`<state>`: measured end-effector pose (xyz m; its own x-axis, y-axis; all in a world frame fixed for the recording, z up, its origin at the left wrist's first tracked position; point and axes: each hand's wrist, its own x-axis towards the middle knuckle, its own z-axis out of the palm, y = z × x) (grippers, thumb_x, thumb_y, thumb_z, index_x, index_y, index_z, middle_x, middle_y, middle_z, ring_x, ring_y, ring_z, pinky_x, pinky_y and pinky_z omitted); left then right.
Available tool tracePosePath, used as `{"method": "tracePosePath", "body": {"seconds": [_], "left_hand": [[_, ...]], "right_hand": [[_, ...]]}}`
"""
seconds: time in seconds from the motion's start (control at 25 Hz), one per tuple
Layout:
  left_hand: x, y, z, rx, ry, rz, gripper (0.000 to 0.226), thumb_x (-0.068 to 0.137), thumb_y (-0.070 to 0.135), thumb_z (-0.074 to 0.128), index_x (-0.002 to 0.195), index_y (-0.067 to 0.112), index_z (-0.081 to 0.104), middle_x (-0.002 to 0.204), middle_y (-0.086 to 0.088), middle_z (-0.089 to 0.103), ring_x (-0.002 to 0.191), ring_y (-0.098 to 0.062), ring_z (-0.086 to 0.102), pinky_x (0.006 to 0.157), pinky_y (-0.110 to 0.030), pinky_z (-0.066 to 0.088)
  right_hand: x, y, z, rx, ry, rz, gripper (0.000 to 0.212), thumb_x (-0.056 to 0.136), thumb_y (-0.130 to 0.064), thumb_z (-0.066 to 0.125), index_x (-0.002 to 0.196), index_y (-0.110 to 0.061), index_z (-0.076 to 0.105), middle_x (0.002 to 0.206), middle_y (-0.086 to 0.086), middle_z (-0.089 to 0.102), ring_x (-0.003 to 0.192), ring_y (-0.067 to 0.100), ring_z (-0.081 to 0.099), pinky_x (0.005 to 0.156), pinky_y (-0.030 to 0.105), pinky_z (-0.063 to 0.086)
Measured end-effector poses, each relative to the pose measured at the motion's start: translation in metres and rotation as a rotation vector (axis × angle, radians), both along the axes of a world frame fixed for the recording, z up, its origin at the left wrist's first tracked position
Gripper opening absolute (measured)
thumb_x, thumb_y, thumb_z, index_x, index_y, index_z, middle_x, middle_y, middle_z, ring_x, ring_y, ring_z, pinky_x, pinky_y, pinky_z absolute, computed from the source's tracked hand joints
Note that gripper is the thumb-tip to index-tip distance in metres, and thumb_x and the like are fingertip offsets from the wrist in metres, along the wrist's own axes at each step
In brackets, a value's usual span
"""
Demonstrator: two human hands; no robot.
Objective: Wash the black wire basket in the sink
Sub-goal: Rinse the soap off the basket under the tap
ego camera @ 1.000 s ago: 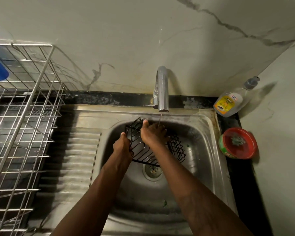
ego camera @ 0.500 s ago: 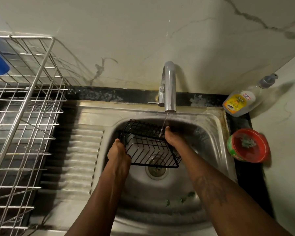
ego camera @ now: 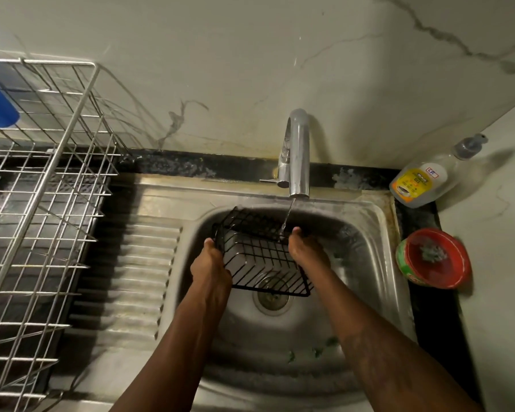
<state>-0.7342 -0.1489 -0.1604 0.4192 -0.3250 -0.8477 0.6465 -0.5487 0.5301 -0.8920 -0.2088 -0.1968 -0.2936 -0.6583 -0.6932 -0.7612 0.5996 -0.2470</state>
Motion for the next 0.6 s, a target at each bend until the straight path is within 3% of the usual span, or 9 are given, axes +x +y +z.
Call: {"method": "tracePosePath", "body": {"seconds": [0.08, 0.2, 0.28, 0.36, 0.44, 0.48, 0.52, 0.6], "left_hand": [[-0.003, -0.003, -0.005, 0.054, -0.097, 0.013, 0.047, 0.096, 0.049, 0.057, 0.123, 0.010, 0.061, 0.104, -0.004, 0.064, 0.079, -0.020, 0.064, 0.086, -0.041, 0.058], [-0.011, -0.005, -0.005, 0.158, -0.230, -0.030, 0.075, 0.085, 0.067, 0.058, 0.126, 0.004, 0.063, 0.109, -0.015, 0.069, 0.095, -0.035, 0.070, 0.088, -0.052, 0.059], [-0.019, -0.001, -0.002, 0.207, -0.311, -0.109, 0.073, 0.093, 0.066, 0.052, 0.127, 0.002, 0.061, 0.114, -0.017, 0.066, 0.099, -0.034, 0.066, 0.092, -0.052, 0.057], [-0.025, 0.007, -0.001, 0.195, -0.352, -0.128, 0.063, 0.098, 0.062, 0.048, 0.108, 0.001, 0.064, 0.105, -0.016, 0.065, 0.089, -0.030, 0.062, 0.093, -0.050, 0.055], [-0.030, 0.014, 0.002, 0.161, -0.447, -0.205, 0.066, 0.100, 0.061, 0.044, 0.071, 0.002, 0.057, 0.084, -0.015, 0.064, 0.075, -0.026, 0.058, 0.086, -0.043, 0.052], [-0.032, 0.017, 0.002, 0.142, -0.491, -0.275, 0.070, 0.101, 0.061, 0.042, 0.060, 0.005, 0.052, 0.076, -0.014, 0.063, 0.071, -0.027, 0.057, 0.082, -0.041, 0.050], [-0.033, 0.020, 0.001, 0.113, -0.526, -0.315, 0.072, 0.100, 0.062, 0.041, 0.054, 0.008, 0.048, 0.072, -0.015, 0.063, 0.069, -0.028, 0.057, 0.080, -0.041, 0.050], [-0.036, 0.019, 0.000, 0.082, -0.565, -0.352, 0.073, 0.098, 0.066, 0.042, 0.053, 0.009, 0.048, 0.078, -0.022, 0.068, 0.072, -0.033, 0.062, 0.083, -0.044, 0.054]], "right_hand": [[-0.011, -0.003, -0.001, 0.066, 0.011, -0.181, 0.079, 0.102, -0.061, 0.014, 0.161, -0.008, 0.020, 0.165, 0.022, 0.022, 0.151, 0.042, 0.023, 0.123, 0.057, 0.015], [0.035, 0.008, 0.019, -0.009, -0.072, -0.133, 0.080, 0.103, -0.062, 0.013, 0.163, -0.010, 0.004, 0.170, 0.019, 0.003, 0.156, 0.039, 0.005, 0.125, 0.056, 0.001], [0.061, 0.017, 0.032, -0.155, -0.187, -0.038, 0.079, 0.104, -0.062, 0.012, 0.163, -0.011, 0.001, 0.171, 0.015, -0.004, 0.157, 0.033, -0.002, 0.125, 0.051, -0.004], [0.066, 0.022, 0.029, -0.231, -0.243, -0.054, 0.077, 0.104, -0.059, 0.012, 0.163, -0.011, -0.002, 0.171, 0.012, -0.007, 0.158, 0.029, -0.005, 0.125, 0.049, -0.005], [0.057, 0.011, 0.016, -0.191, -0.199, -0.238, 0.076, 0.103, -0.058, 0.012, 0.163, -0.010, 0.009, 0.170, 0.015, 0.007, 0.156, 0.033, 0.013, 0.126, 0.054, 0.007], [0.047, 0.003, 0.000, -0.157, -0.141, -0.324, 0.078, 0.100, -0.060, 0.013, 0.159, -0.011, 0.027, 0.162, 0.020, 0.029, 0.147, 0.036, 0.033, 0.121, 0.056, 0.023], [0.032, -0.008, -0.017, -0.130, -0.127, -0.381, 0.079, 0.097, -0.062, 0.014, 0.147, -0.011, 0.047, 0.142, 0.020, 0.052, 0.127, 0.034, 0.053, 0.110, 0.052, 0.038], [0.004, -0.024, -0.042, -0.095, -0.164, -0.505, 0.074, 0.094, -0.062, 0.017, 0.116, -0.011, 0.066, 0.104, 0.010, 0.063, 0.092, 0.026, 0.060, 0.092, 0.042, 0.048]]}}
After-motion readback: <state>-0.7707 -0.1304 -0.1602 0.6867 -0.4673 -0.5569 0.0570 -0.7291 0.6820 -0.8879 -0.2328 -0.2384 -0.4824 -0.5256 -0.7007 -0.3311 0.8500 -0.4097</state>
